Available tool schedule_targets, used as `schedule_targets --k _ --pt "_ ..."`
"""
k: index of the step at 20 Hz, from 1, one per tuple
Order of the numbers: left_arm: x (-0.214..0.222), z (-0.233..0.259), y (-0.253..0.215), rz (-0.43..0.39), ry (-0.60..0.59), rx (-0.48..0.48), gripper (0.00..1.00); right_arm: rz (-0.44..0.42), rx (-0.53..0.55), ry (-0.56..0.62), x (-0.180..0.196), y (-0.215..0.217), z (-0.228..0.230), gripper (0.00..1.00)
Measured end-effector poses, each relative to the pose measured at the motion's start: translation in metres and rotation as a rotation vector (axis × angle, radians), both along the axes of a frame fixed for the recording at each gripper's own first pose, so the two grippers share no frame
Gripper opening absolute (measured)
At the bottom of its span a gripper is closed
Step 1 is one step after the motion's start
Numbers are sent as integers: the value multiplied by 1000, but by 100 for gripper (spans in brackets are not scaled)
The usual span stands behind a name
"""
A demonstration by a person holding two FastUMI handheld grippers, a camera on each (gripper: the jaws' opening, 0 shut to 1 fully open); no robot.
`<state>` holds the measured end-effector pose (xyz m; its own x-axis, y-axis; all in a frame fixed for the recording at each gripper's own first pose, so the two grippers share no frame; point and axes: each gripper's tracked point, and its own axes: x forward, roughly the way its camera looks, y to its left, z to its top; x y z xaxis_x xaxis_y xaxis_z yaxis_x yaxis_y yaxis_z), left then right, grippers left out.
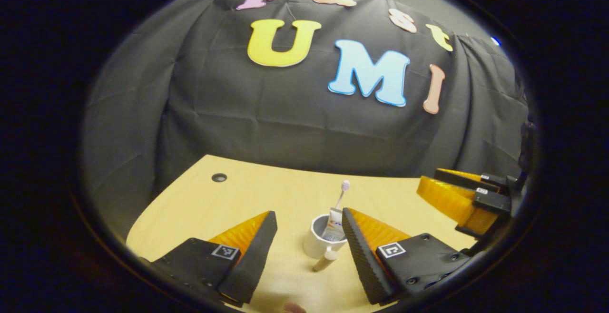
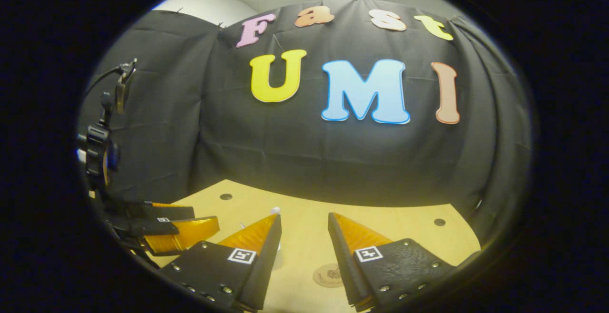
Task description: Put the toothbrush and toothpaste on the desktop into the cup, then pick up the cup and place it on the coaster on the desktop.
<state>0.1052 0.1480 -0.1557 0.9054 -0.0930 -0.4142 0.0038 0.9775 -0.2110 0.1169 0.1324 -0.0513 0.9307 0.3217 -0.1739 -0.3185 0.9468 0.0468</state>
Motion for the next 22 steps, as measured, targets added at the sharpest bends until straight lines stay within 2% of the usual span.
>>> schedule_targets --k 4,9,15,22 --pt "7 -21 -19 -73 82 32 90 -49 -5 21 -14 -26 -1 60" --pt "11 -51 -39 -146 211 55 90 -82 37 85 -26 -46 -13 61" --pt "21 -87 -52 -192 360 60 90 -123 61 154 -28 -68 -29 60" --pt "25 -132 -58 -244 540 125 90 -162 70 211 -31 -85 -41 61"
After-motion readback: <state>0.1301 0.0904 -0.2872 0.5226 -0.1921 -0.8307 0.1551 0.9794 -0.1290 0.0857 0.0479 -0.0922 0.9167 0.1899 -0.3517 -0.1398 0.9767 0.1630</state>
